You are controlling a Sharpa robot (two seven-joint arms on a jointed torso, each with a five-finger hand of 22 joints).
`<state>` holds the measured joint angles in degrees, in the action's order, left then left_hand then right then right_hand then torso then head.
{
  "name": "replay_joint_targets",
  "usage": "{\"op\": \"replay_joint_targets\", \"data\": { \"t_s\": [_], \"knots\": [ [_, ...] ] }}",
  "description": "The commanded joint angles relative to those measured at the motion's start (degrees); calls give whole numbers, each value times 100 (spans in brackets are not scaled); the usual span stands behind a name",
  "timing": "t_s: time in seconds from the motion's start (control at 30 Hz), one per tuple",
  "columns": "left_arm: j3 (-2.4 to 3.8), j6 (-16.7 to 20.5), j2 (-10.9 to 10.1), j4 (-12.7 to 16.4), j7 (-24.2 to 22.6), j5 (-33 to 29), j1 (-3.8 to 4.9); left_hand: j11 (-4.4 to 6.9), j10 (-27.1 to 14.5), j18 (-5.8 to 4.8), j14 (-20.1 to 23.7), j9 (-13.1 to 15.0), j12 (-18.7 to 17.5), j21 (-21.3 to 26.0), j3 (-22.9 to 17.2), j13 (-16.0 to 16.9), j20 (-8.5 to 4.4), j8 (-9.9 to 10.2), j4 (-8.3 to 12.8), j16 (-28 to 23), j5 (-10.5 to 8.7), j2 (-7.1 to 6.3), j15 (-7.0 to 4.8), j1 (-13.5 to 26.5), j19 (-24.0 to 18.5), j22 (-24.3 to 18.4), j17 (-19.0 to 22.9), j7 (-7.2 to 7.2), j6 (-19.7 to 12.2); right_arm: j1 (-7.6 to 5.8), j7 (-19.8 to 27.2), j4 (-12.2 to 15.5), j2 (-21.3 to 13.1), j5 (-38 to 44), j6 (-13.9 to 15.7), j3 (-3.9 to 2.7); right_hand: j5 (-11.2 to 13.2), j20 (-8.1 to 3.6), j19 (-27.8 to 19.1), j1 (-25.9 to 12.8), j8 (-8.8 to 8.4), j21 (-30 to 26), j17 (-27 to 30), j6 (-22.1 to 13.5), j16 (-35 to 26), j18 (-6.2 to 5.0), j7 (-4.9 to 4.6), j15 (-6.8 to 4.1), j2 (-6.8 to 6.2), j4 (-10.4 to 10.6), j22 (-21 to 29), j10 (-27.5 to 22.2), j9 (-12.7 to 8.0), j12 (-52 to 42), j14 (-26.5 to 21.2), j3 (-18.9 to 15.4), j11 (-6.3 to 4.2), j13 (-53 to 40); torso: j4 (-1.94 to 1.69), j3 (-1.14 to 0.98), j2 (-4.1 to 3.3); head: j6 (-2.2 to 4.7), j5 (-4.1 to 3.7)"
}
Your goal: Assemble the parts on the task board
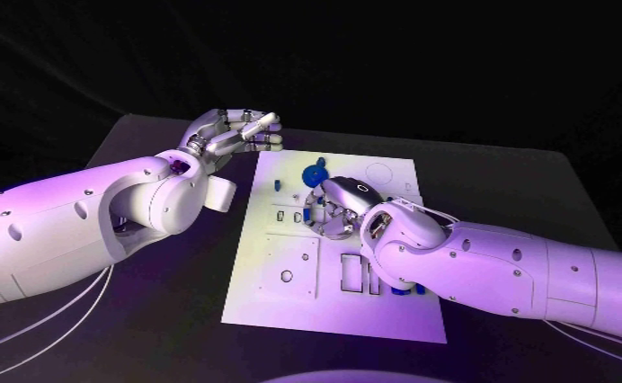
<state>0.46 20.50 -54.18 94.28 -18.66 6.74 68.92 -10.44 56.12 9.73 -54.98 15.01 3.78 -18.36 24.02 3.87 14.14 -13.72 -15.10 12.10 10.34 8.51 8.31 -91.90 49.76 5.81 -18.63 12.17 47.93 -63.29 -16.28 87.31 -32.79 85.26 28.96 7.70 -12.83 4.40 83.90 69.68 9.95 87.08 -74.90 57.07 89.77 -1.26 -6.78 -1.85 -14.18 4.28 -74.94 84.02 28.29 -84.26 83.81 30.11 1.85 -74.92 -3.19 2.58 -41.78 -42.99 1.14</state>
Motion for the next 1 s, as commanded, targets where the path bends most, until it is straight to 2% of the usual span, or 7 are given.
{"op": "replay_joint_targets", "data": {
  "t_s": [0.03, 0.3, 0.47, 0.57, 0.7, 0.77, 1.0],
  "knots": [
    [4, -109, 12, 1, 4, -15, 5, 1, -44, 47, 45, 5, -9, 26, 30, 3, -7, 36, 5, -20, -34, 59, -13, 0, -34, -8, -5, 54, -53, 4, 45, -8, 3, 44, -107, 1, 30, 28, 406, -19, -29, -24, -1510, -43, 23, 42, -1, 41, -37, 10, -1327, 109, -6, 25, 619, -36, 42, -916, 1, 2, 2, -3, -1],
    [3, -110, 11, -2, 13, -15, 5, -1, -46, 47, 46, 7, -10, 27, 34, 2, -6, 38, 7, -23, -35, 60, -13, -2, -35, -9, -9, 55, -55, 4, 64, -1, 4, 42, -82, 1, 77, 50, 387, -57, -70, -57, -1510, -93, 23, 33, -23, 62, -79, 34, -1311, 75, -42, 65, 619, -131, 64, -878, 7, 2, -3, 13, 6],
    [3, -108, 10, -2, 14, -15, 5, -1, -46, 47, 46, 7, -10, 27, 34, 2, -6, 38, 7, -23, -35, 60, -13, -2, -35, -9, -9, 55, -55, 4, 64, 1, 1, 41, -39, 1, 242, 79, 371, -80, -131, -86, -1510, -179, 23, 26, -49, 87, -108, 82, -1299, 27, -97, 120, 619, -330, 91, -827, 2, 3, -3, 22, 6],
    [3, -107, 9, -4, 13, -15, 5, -1, -46, 47, 46, 7, -10, 27, 34, 2, -6, 38, 7, -23, -35, 60, -13, -2, -35, -9, -9, 55, -55, 4, 66, 12, -10, 42, 60, 1, 628, 134, 350, -5, -300, -128, -1510, -504, 23, 17, -132, 153, -44, 218, -1283, -90, -220, 243, 619, -815, 165, -709, 2, 3, 0, 26, 4],
    [3, -107, 8, -11, 12, -15, 5, -2, -48, 47, 47, 10, -10, 28, 39, 2, -5, 40, 10, -26, -36, 61, -12, -4, -37, -10, -13, 56, -57, 4, 93, 40, -33, 40, 212, 1, 677, 199, 346, 343, -350, -146, -1510, -713, 23, 14, -203, 214, 99, 515, -1284, -172, -361, 317, 619, -1538, 237, -624, 4, 2, -3, 36, 6],
    [3, -106, 8, -16, 12, -15, 5, -2, -48, 47, 47, 10, -10, 28, 39, 2, -5, 40, 10, -26, -36, 61, -12, -4, -37, -10, -13, 56, -57, 4, 115, 65, -48, 33, 283, 1, 654, 211, 350, 472, -346, -144, -1510, -752, 23, 15, -217, 225, 124, 646, -1289, -183, -406, 324, 619, -1685, 246, -611, 3, 1, -2, 38, 7],
    [3, -77, 16, -50, 102, 81, 5, 0, -49, 47, 47, 13, -10, 30, 45, 2, -4, 41, 14, -29, -36, 58, -11, -8, -39, -11, -18, 56, -57, -11, 205, 364, -266, -27, 502, -9, 599, 216, 351, 562, -330, -146, -1510, -760, 23, 15, -221, 229, 128, 755, -1291, -183, -435, 320, 619, -1763, 250, -608, 2, -6, 9, 52, 0]
  ]
}}
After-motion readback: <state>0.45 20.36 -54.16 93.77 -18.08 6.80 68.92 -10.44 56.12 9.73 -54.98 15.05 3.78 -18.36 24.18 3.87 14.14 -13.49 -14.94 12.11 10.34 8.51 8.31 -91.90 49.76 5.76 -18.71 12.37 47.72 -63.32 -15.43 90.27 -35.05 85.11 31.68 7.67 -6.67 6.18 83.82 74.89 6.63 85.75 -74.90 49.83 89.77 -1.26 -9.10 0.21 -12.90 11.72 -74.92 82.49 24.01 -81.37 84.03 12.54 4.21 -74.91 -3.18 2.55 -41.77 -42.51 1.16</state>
